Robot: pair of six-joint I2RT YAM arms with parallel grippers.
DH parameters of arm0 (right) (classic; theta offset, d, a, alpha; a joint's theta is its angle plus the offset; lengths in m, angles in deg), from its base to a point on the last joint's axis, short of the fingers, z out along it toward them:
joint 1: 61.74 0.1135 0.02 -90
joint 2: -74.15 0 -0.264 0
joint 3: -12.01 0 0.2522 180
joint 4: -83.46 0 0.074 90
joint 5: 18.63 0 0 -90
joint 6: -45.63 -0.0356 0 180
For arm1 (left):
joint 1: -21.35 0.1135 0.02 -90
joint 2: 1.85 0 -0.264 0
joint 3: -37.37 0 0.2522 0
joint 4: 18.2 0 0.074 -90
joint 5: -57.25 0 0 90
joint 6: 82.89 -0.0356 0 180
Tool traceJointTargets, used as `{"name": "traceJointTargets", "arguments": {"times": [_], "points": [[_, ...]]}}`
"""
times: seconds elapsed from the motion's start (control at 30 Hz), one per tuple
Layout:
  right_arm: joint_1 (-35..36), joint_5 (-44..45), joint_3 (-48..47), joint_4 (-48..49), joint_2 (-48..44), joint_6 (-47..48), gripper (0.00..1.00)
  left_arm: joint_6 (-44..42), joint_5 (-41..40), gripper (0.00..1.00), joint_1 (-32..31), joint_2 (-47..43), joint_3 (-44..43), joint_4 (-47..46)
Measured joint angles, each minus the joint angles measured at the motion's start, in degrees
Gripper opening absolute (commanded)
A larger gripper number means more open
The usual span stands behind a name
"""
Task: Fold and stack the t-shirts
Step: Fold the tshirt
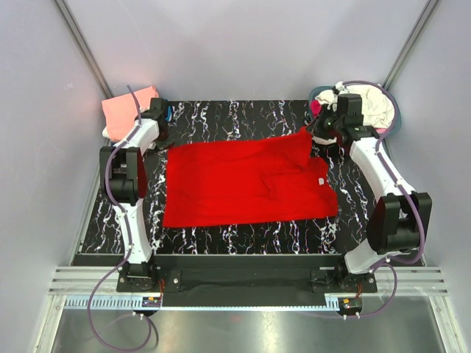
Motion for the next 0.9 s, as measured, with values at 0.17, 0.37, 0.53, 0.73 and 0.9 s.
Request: {"name": "traceJointTargets", "arguments": {"times": [0.17,0.37,0.53,0.73,0.9], "points": [[-0.59,1.86,0.07,-1.27,0.00,0.83,0.00,-2.47,-0.22,0.00,-0.04,-6.73,3.39,0.17],[-0.72,5.42,-0.39,-1.05,1.40,1.79,0.00,-4.94,-0.72,0.00,-0.55,-11.15,5.99,-0.04],[-0.94,6.34,-10.34,-1.27,11.37,2.58,0.00,-5.92,-1.05,0.00,-0.74,-11.26,5.99,0.57],[-0.94,5.20,-27.58,-2.38,25.77,3.82,0.00,-6.75,-1.03,0.00,-0.81,-11.23,5.95,0.96],[-0.94,2.51,-33.99,-3.02,32.13,4.28,0.00,-7.56,-0.94,0.00,-0.81,-11.26,5.95,0.98]]}}
